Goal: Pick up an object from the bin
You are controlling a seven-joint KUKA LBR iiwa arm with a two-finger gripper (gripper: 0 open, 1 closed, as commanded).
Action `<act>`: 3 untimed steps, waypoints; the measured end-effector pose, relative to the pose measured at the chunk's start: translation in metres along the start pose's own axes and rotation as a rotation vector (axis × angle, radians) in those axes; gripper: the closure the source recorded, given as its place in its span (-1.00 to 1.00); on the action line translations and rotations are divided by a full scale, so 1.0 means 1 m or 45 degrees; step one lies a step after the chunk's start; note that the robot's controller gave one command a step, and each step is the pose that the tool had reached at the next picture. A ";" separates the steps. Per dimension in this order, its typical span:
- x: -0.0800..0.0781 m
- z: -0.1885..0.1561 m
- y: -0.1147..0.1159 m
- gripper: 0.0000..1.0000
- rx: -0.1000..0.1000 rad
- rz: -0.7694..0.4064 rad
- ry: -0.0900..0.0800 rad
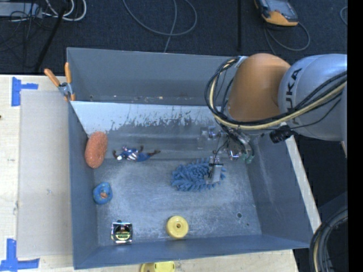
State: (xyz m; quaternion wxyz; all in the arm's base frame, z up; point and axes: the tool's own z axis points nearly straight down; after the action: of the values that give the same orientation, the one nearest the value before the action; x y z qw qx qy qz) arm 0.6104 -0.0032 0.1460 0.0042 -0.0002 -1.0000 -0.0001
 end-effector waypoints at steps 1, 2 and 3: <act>-0.002 -0.005 0.000 -1.00 0.000 0.000 -0.010; -0.001 0.036 0.004 -1.00 0.001 -0.070 -0.019; -0.003 0.076 0.016 1.00 0.000 0.144 -0.010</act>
Offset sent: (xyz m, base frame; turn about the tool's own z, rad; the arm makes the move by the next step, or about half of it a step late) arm -0.0045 0.0056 -0.0731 -0.0956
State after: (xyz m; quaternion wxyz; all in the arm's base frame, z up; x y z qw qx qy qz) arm 0.6132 0.0129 0.0700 0.0003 -0.0568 -0.9984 0.0000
